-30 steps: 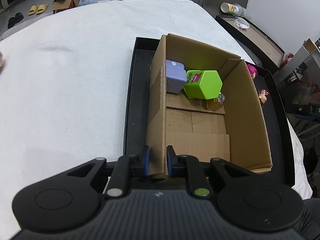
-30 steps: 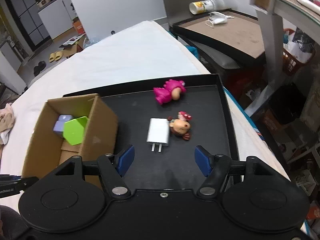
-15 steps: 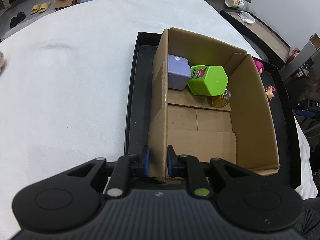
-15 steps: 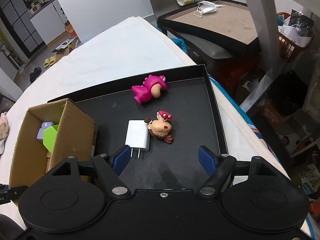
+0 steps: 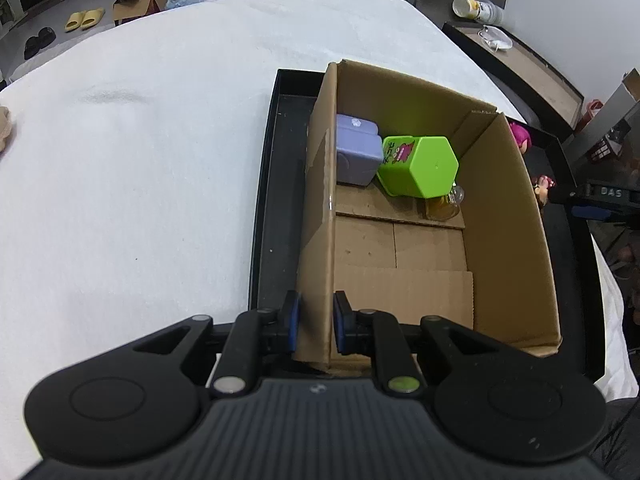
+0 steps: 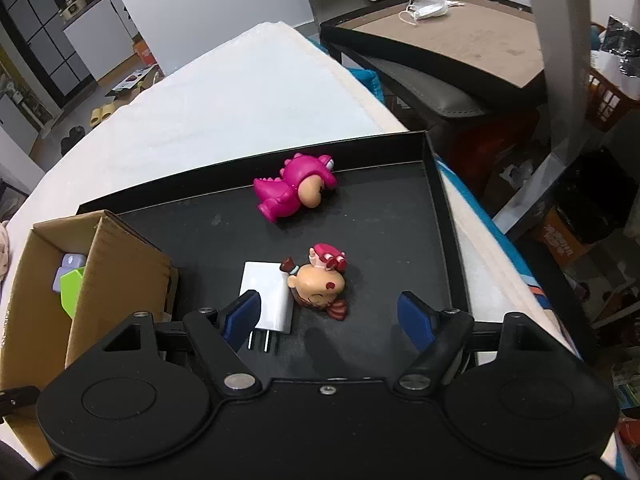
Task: Organize rigid objects
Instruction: 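Move the right tool to the doll-head figure and grasp it, then carry the doll-head figure over the box and release it with the right tool, then move the right tool to the white charger plug and grasp it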
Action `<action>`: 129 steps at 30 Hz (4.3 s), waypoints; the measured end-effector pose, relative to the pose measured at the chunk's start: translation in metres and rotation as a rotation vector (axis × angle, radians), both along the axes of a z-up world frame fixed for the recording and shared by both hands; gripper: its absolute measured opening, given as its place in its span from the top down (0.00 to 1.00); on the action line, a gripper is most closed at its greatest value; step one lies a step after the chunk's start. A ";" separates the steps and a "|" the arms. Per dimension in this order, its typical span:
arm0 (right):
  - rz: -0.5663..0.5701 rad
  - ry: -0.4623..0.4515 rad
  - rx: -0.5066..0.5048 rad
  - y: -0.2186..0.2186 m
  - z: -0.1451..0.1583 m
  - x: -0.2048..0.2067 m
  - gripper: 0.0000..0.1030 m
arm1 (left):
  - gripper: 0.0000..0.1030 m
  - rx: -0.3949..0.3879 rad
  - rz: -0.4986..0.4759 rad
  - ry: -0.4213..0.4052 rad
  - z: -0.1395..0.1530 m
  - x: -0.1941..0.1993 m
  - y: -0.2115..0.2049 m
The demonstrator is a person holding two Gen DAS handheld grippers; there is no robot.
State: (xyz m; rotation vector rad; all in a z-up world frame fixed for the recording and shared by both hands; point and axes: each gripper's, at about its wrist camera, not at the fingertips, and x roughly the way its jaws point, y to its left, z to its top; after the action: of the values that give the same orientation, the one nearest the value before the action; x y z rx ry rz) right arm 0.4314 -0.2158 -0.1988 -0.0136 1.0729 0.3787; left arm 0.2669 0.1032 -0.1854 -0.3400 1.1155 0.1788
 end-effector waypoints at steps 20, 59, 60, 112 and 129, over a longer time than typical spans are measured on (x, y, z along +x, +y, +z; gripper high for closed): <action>-0.030 0.032 -0.001 0.027 -0.016 0.023 0.59 | 0.84 -0.011 0.001 0.004 -0.001 0.001 0.004; 0.011 -0.064 -0.024 0.043 0.071 -0.053 0.59 | 0.88 -0.047 -0.003 -0.066 0.015 -0.019 0.008; 0.015 -0.067 -0.025 0.046 0.073 -0.053 0.59 | 0.88 -0.050 -0.004 -0.068 0.015 -0.019 0.008; 0.312 -0.067 -0.053 0.217 0.079 -0.111 0.58 | 0.87 -0.117 -0.002 -0.115 0.016 -0.030 0.022; 0.295 -0.133 0.011 0.194 0.094 -0.117 0.16 | 0.87 -0.107 -0.001 -0.109 0.015 -0.030 0.021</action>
State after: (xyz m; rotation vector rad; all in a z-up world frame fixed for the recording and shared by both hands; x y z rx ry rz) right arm 0.3141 -0.0219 -0.1050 -0.1866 0.9382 0.6408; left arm 0.2371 0.1238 -0.1706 -0.4391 1.0191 0.0984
